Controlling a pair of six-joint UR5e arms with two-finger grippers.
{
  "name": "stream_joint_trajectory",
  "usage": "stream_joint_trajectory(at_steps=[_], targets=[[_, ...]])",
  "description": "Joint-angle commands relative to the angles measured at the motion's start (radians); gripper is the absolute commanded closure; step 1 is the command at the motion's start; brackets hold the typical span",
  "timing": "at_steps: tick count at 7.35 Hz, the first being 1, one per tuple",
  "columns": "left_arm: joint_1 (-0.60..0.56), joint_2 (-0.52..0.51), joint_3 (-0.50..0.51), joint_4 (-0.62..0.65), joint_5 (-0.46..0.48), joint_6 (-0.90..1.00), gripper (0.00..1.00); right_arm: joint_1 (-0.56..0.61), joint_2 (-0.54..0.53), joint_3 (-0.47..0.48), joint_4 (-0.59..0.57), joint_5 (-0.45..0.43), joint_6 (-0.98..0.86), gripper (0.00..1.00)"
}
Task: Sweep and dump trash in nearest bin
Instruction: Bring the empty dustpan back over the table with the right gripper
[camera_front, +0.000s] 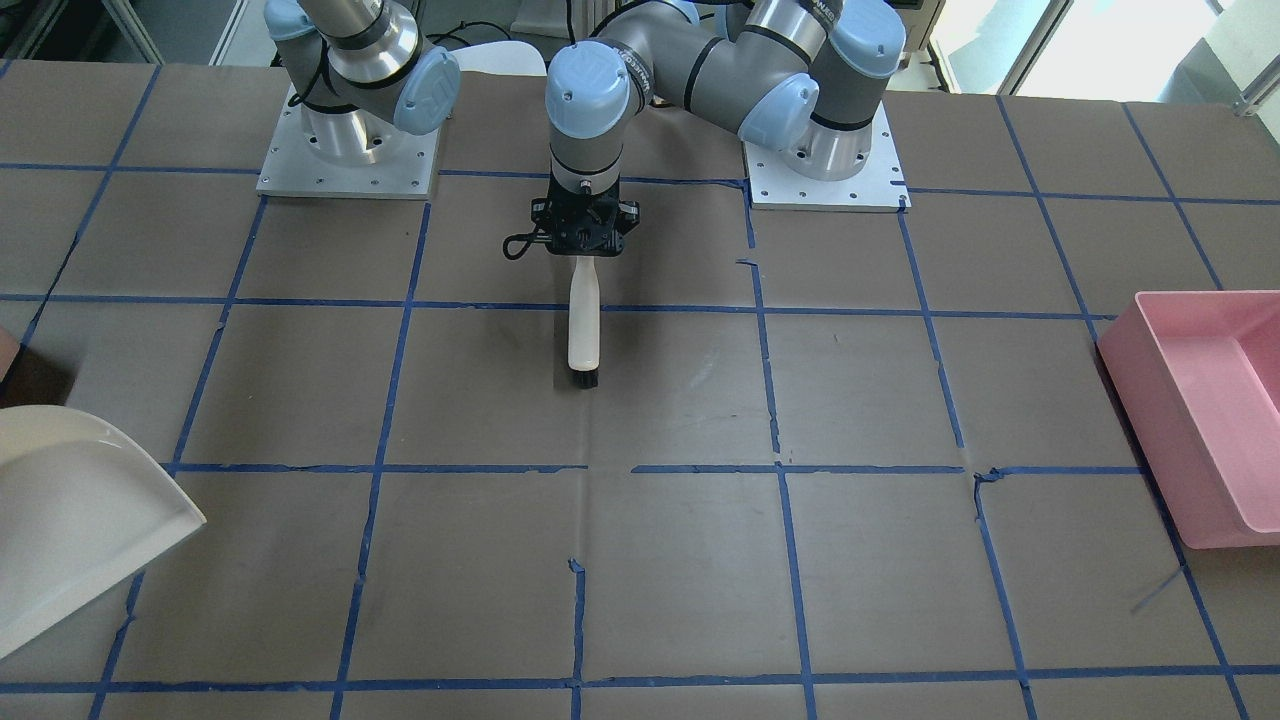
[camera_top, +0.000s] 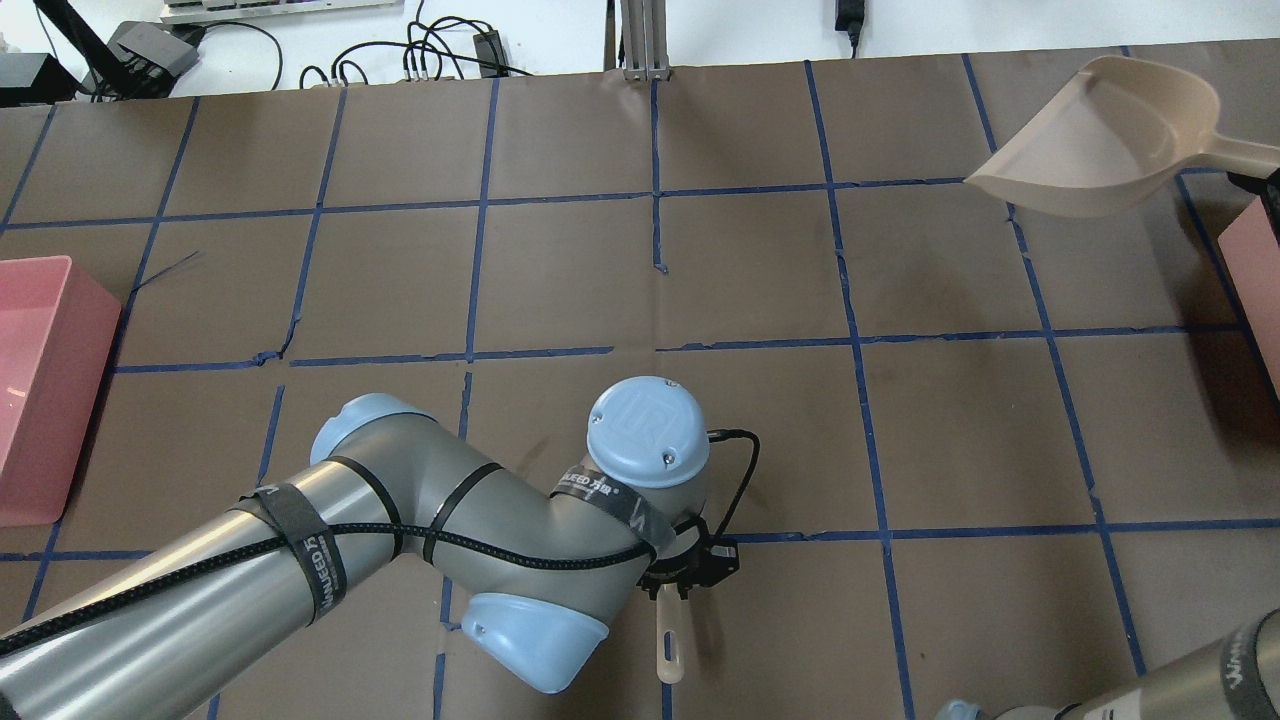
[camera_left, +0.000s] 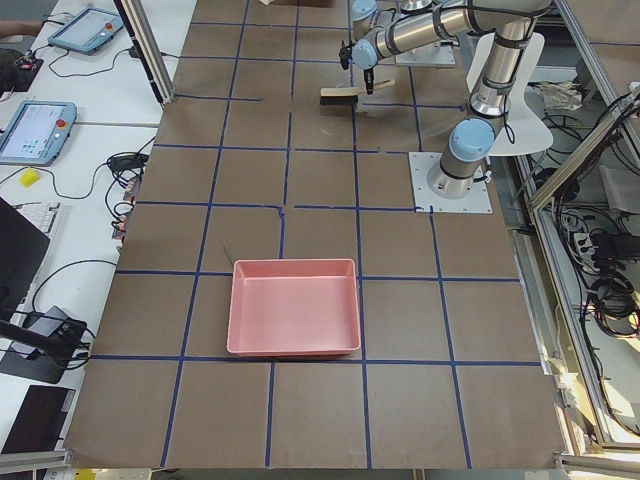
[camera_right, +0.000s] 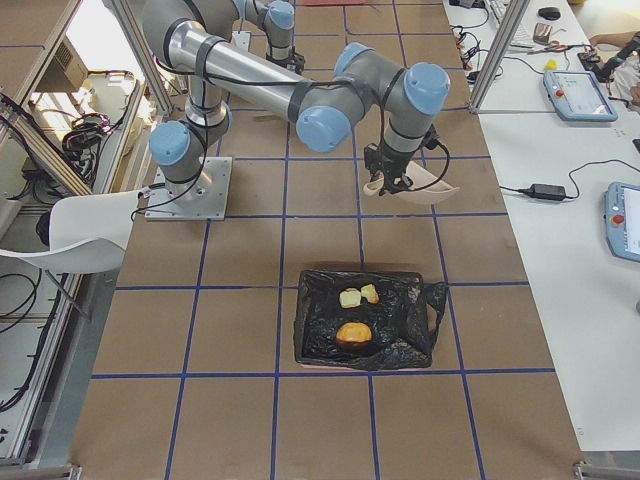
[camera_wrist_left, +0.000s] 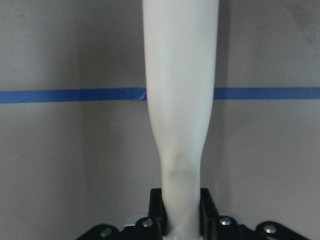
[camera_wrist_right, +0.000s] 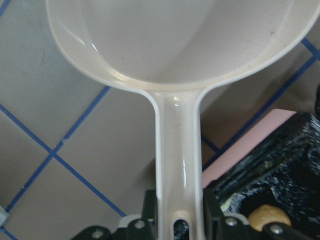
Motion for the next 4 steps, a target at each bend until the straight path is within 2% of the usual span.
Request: stream_joint_trajectory(at_steps=[1, 2, 3, 4], targets=[[0.000, 0.001, 0.000, 0.000, -0.001, 0.009, 0.21, 0.109, 0.003, 0.047, -0.036, 0.017, 0.251, 1.00], [0.000, 0.001, 0.000, 0.000, 0.001, 0.004, 0.09, 0.165, -0.001, 0.075, -0.074, 0.017, 0.356, 1.00], [0.000, 0.001, 0.000, 0.002, -0.001, 0.007, 0.07, 0.239, -0.001, 0.107, -0.137, 0.014, 0.484, 1.00], [0.000, 0.003, 0.003, 0.008, -0.001, 0.004, 0.03, 0.302, 0.000, 0.129, -0.150, 0.017, 0.635, 1.00]])
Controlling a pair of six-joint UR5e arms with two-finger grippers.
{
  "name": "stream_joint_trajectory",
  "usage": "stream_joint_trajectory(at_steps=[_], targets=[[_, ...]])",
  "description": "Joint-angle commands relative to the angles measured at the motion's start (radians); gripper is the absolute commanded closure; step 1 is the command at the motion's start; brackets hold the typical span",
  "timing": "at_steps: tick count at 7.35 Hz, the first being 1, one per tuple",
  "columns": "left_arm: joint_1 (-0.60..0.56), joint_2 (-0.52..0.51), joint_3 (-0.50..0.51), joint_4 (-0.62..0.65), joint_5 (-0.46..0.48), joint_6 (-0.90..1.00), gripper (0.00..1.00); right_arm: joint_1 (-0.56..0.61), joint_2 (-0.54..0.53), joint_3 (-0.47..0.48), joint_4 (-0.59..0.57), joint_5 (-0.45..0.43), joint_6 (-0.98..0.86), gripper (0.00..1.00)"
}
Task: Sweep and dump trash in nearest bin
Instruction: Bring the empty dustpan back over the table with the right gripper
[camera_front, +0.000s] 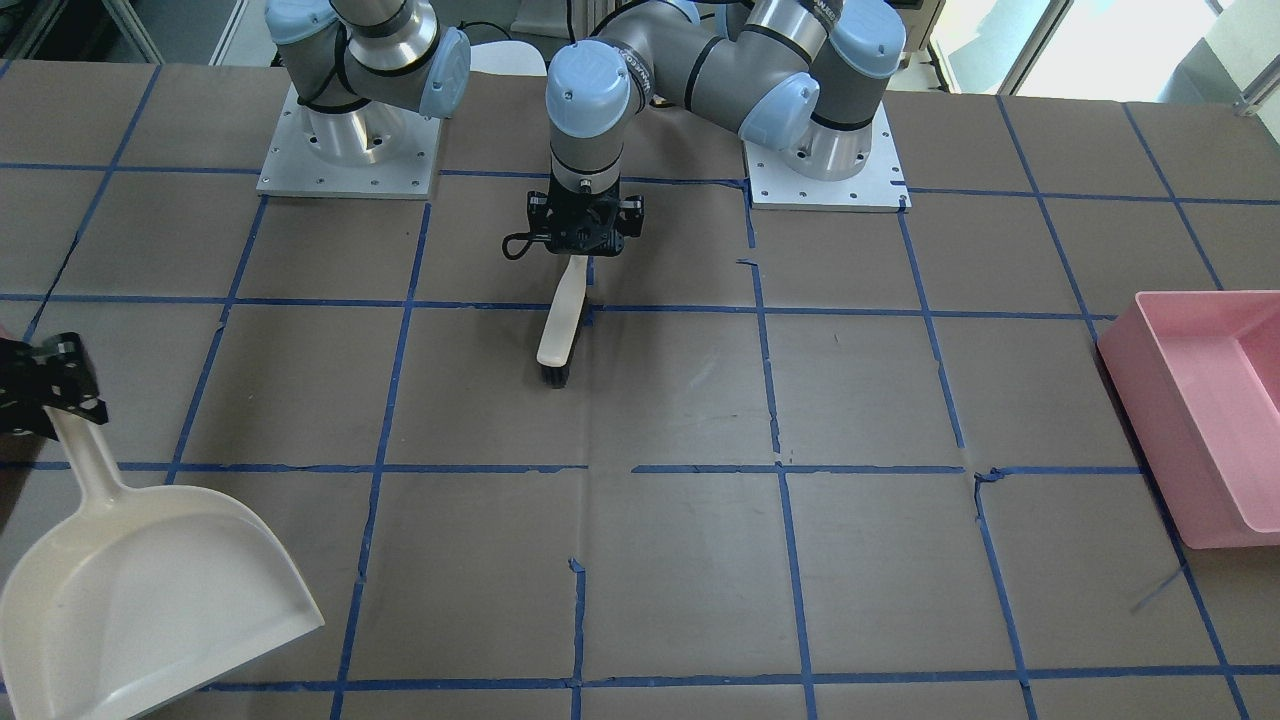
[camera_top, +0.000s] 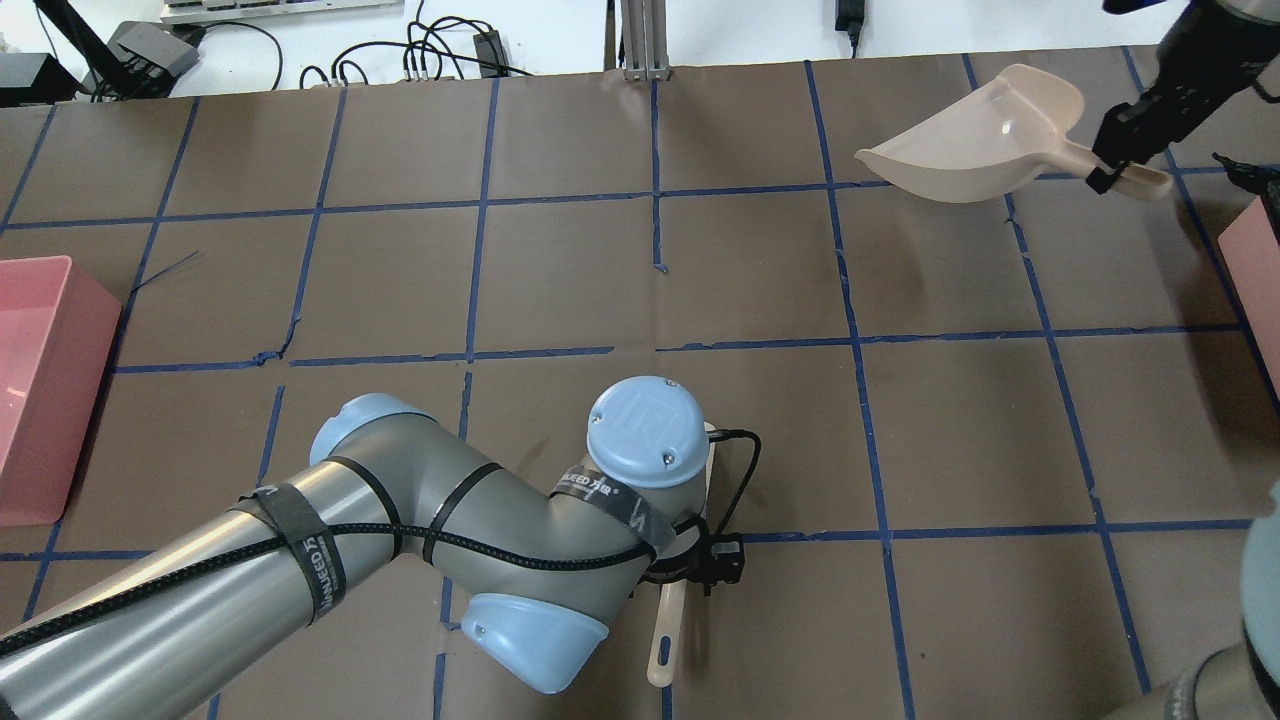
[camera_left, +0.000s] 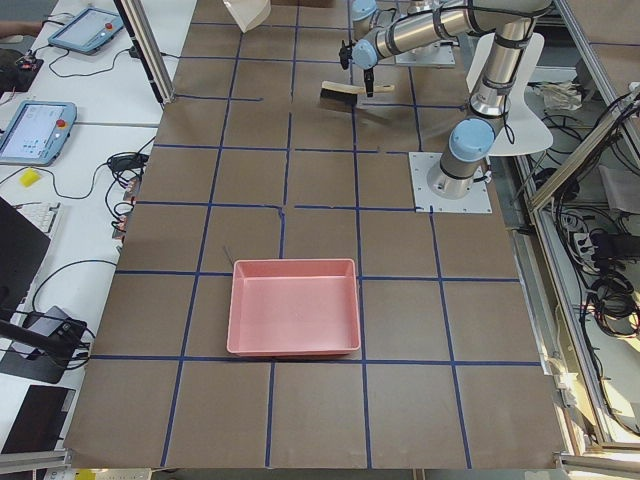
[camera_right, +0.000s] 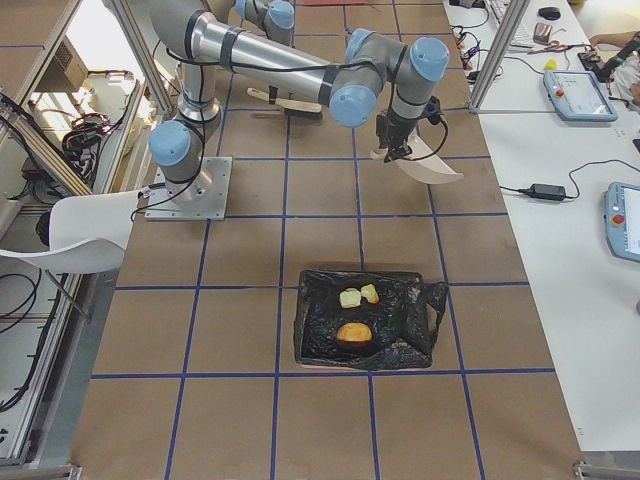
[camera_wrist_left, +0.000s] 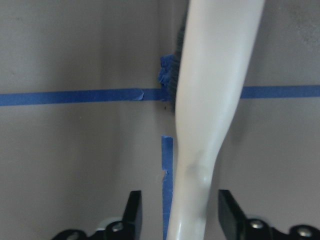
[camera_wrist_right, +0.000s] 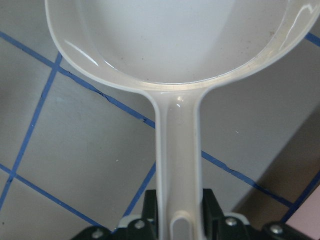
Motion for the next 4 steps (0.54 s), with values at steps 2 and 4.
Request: stream_joint_trajectory(at_steps=[2, 4], targets=[[0.002, 0.012, 0.013, 0.008, -0.002, -0.009, 0.00, 0.191, 0.009, 0.040, -0.063, 0.002, 0.383, 1.00], [0.011, 0.055, 0.028, 0.011, 0.004, 0.007, 0.00, 0.280, 0.017, 0.054, -0.122, 0.002, 0.522, 1.00]])
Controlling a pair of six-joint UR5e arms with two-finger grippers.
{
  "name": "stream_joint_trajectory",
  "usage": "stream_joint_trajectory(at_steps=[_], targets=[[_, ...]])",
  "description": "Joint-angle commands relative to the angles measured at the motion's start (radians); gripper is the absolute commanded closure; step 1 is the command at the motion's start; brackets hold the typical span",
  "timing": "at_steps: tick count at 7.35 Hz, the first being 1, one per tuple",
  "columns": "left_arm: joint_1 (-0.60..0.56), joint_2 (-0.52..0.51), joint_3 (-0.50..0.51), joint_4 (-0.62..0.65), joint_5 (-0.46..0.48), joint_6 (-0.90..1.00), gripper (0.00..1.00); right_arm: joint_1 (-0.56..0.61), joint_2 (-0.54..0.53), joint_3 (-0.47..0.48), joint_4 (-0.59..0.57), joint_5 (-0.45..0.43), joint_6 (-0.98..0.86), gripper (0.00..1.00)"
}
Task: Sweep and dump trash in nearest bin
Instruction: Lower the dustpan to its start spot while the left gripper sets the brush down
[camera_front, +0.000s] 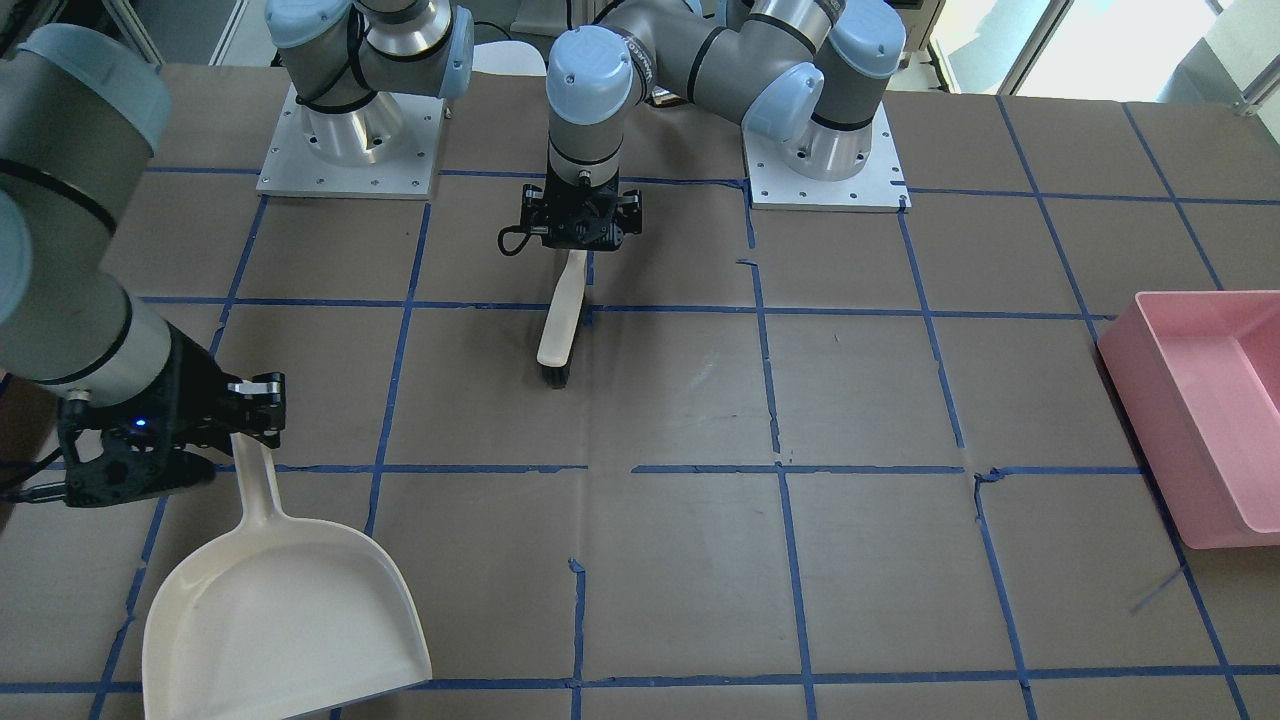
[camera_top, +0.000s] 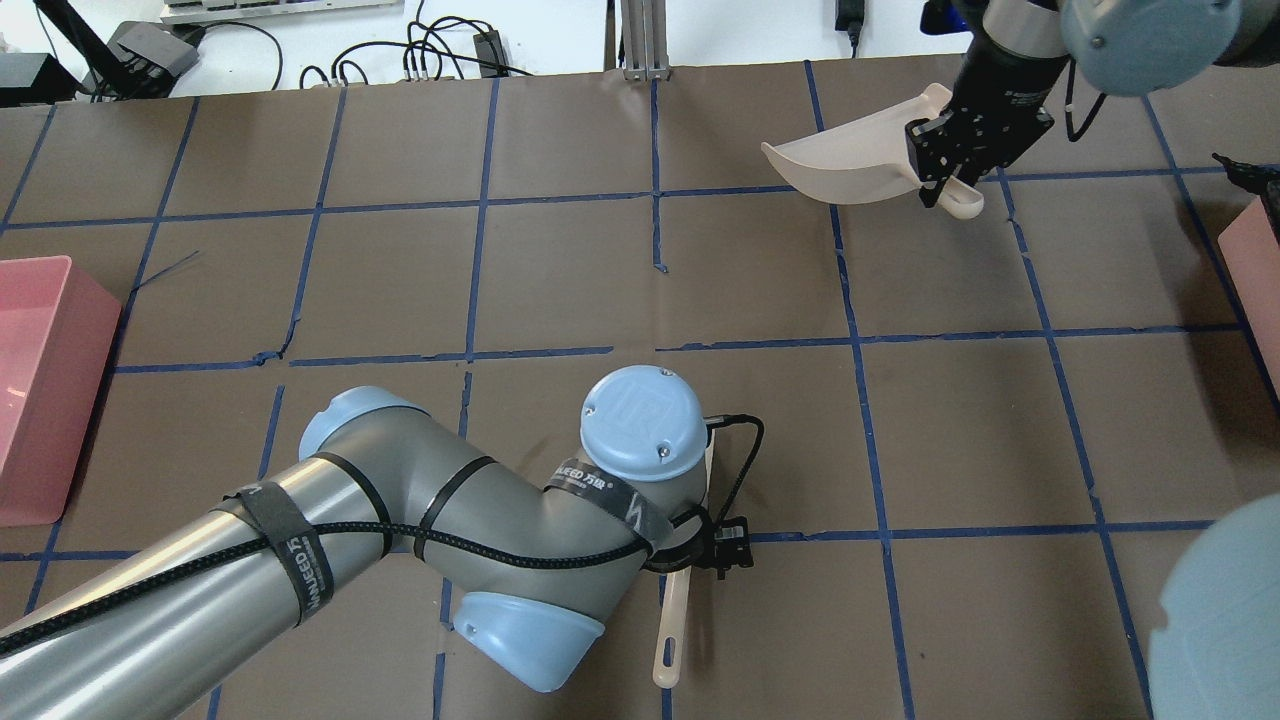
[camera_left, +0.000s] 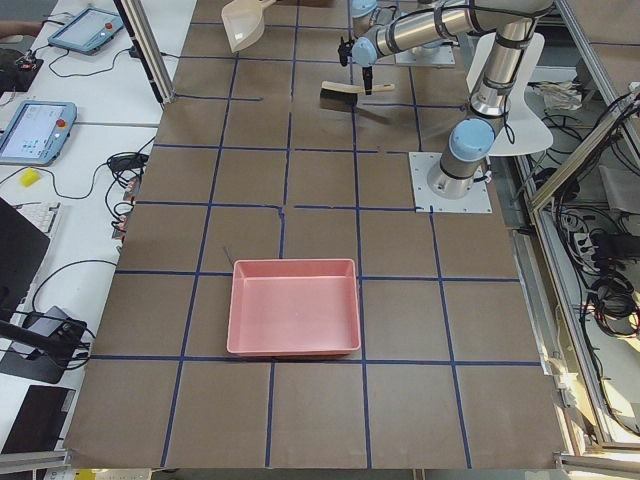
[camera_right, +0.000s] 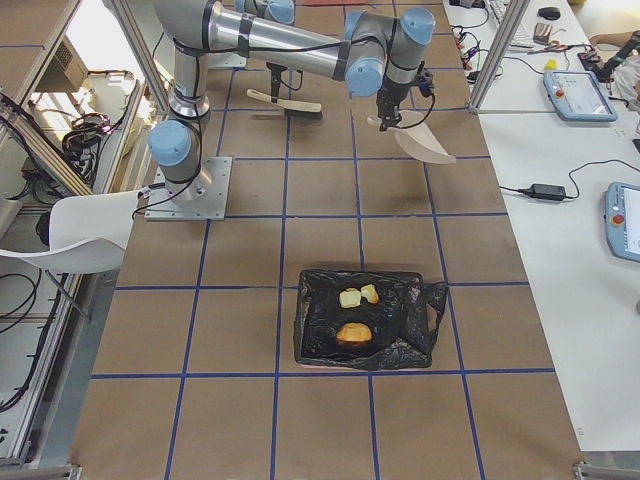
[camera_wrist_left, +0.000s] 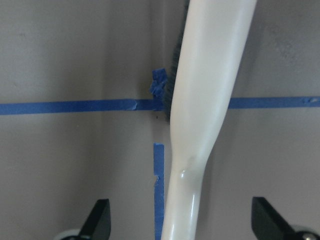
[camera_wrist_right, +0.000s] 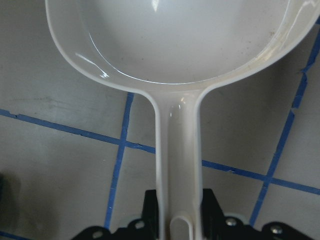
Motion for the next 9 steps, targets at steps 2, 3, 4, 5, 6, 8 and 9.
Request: stream_joint_trajectory(at_steps=[2, 3, 4, 5, 6, 8, 9], targets=[[0.043, 0.073, 0.072, -0.023, 0.015, 0.067, 0.00, 0.116, 0.013, 0.027, -0.083, 0.000, 0.165, 1.00], [0.071, 0.093, 0.080, -0.024, 0.015, 0.125, 0.00, 0.130, 0.018, 0.041, -0.113, -0.001, 0.191, 1.00], [0.108, 0.120, 0.080, -0.024, 0.017, 0.215, 0.00, 0.138, 0.015, 0.059, -0.126, 0.008, 0.192, 1.00], [0.147, 0.142, 0.077, -0.027, 0.021, 0.302, 0.00, 0.138, 0.007, 0.073, -0.142, 0.066, 0.196, 1.00], [0.216, 0.162, 0.079, -0.032, 0.021, 0.409, 0.00, 0.148, 0.004, 0.087, -0.143, 0.080, 0.207, 1.00], [0.360, 0.179, 0.082, -0.033, 0.024, 0.603, 0.00, 0.244, 0.007, 0.121, -0.214, 0.098, 0.271, 1.00], [0.410, 0.200, 0.082, -0.030, 0.094, 0.674, 0.00, 0.280, 0.007, 0.139, -0.233, 0.098, 0.323, 1.00]])
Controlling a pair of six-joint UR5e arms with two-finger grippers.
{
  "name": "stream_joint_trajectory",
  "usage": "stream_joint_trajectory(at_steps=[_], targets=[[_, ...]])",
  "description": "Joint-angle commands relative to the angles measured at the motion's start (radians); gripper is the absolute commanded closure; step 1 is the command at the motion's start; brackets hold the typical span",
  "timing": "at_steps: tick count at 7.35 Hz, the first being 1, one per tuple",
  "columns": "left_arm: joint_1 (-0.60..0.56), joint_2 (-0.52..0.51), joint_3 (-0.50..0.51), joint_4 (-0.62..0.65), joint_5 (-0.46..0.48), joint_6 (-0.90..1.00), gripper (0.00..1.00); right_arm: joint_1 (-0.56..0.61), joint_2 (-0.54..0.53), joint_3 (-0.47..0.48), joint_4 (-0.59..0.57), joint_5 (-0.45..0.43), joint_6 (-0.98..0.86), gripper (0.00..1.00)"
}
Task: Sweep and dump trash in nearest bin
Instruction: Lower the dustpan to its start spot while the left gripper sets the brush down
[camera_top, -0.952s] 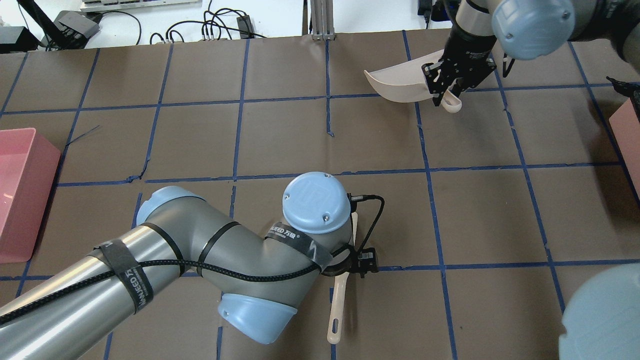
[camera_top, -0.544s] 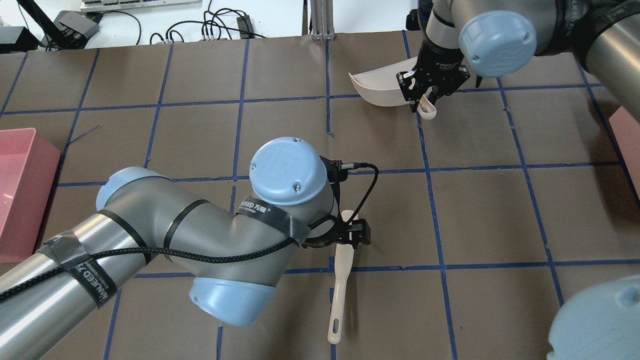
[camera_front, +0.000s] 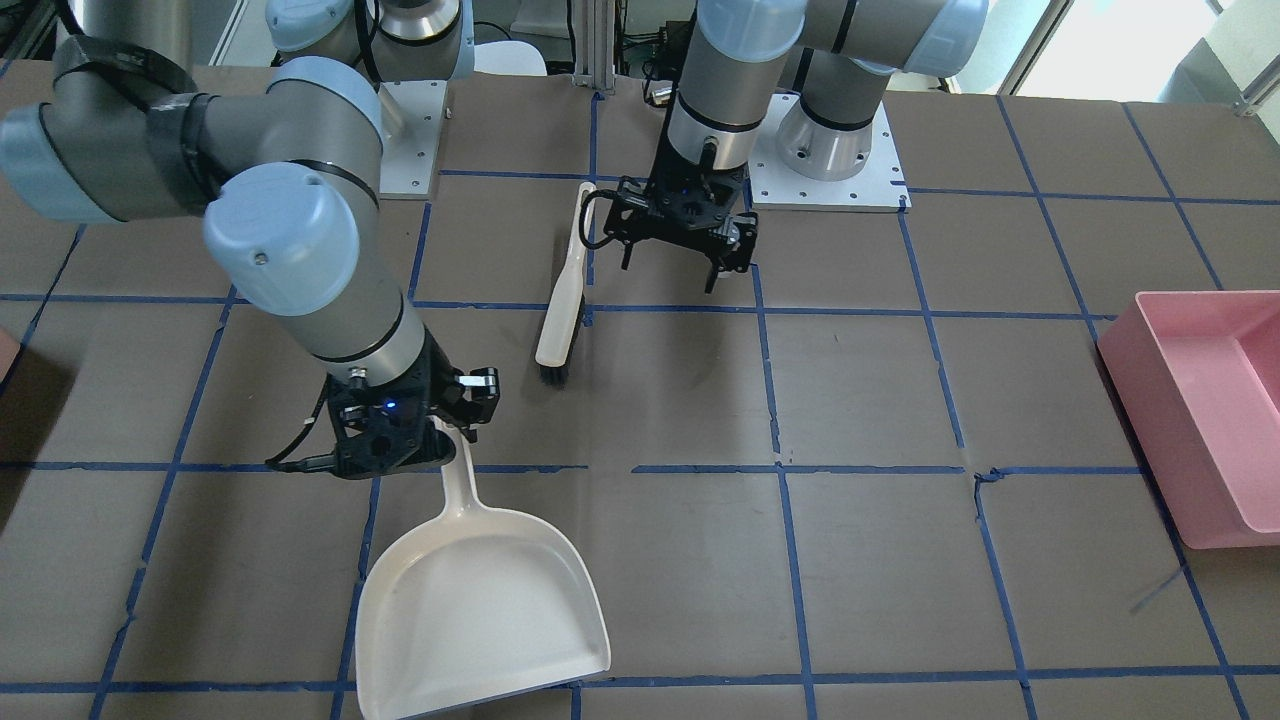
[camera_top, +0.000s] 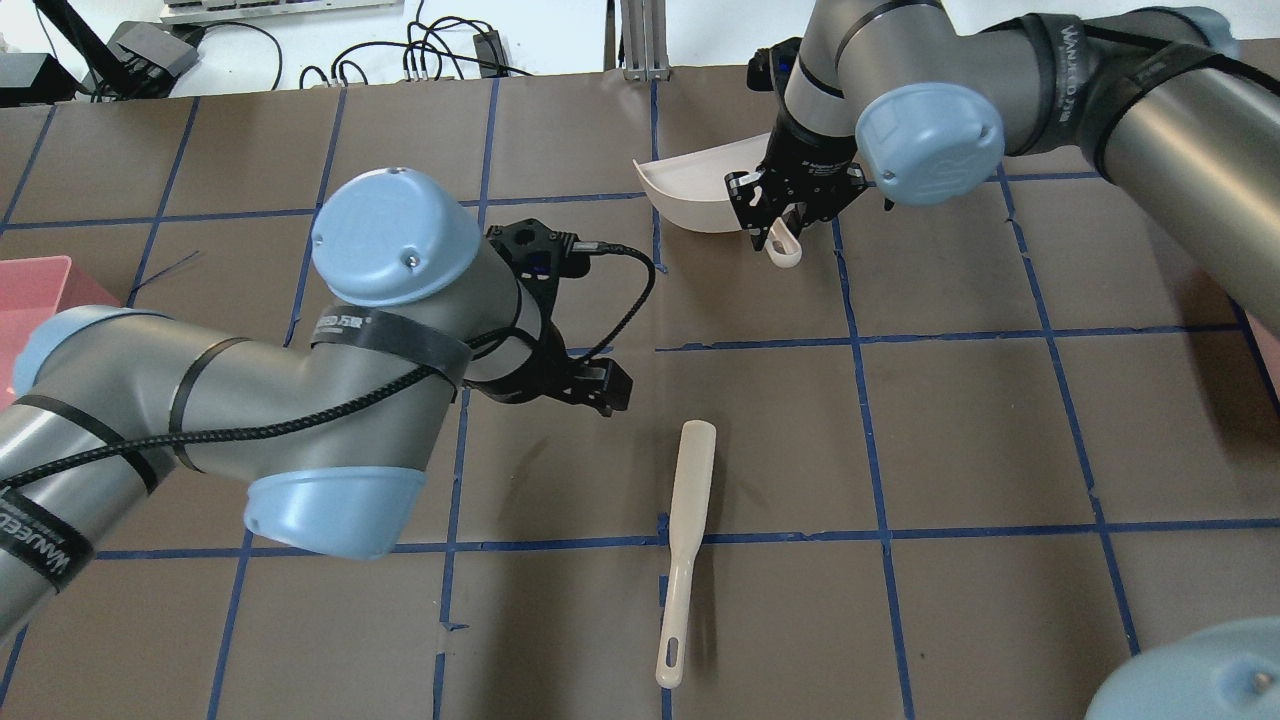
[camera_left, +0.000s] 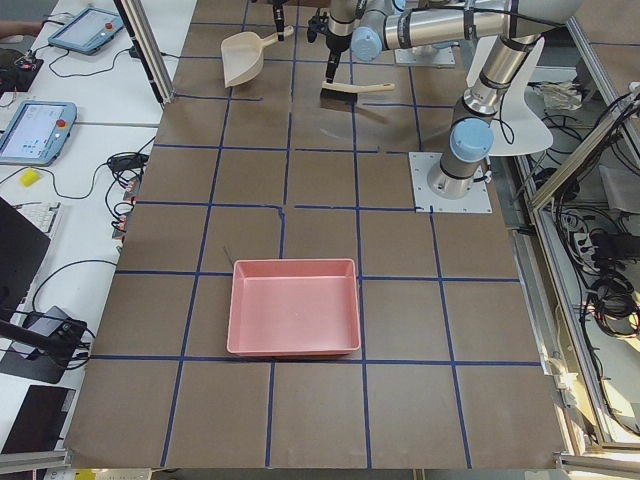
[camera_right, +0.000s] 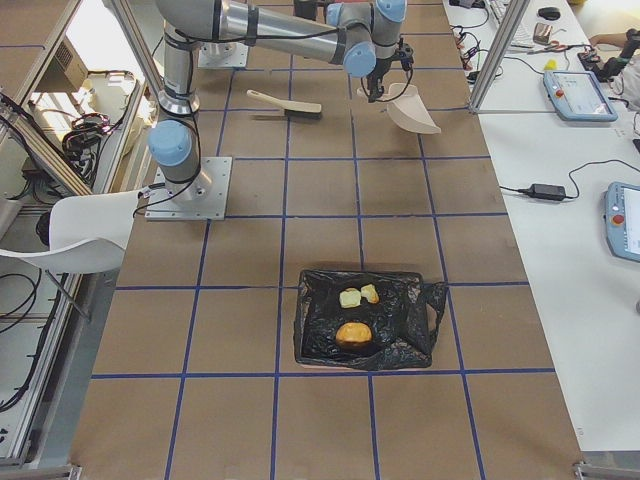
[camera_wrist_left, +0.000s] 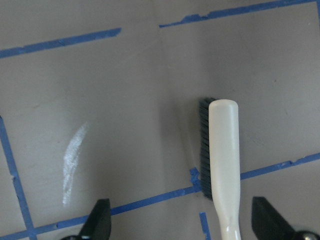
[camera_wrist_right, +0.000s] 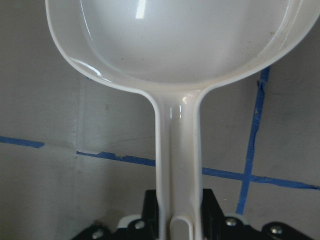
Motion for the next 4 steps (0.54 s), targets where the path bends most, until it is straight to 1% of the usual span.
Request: stream_joint_trajectory(at_steps=[1, 2, 3, 4], targets=[[0.089, 0.039, 0.001, 0.001, 0.136, 0.180, 0.00, 0.080, 0.002, 0.037, -0.063, 0.004, 0.120, 1.00], [0.093, 0.047, 0.000, -0.016, 0.143, 0.190, 0.00, 0.101, 0.005, 0.050, -0.094, 0.004, 0.191, 1.00], [0.095, 0.056, 0.000, -0.022, 0.143, 0.192, 0.00, 0.121, 0.011, 0.067, -0.117, 0.005, 0.210, 1.00], [0.095, 0.077, 0.000, -0.062, 0.145, 0.193, 0.00, 0.126, 0.019, 0.086, -0.164, 0.005, 0.216, 1.00]])
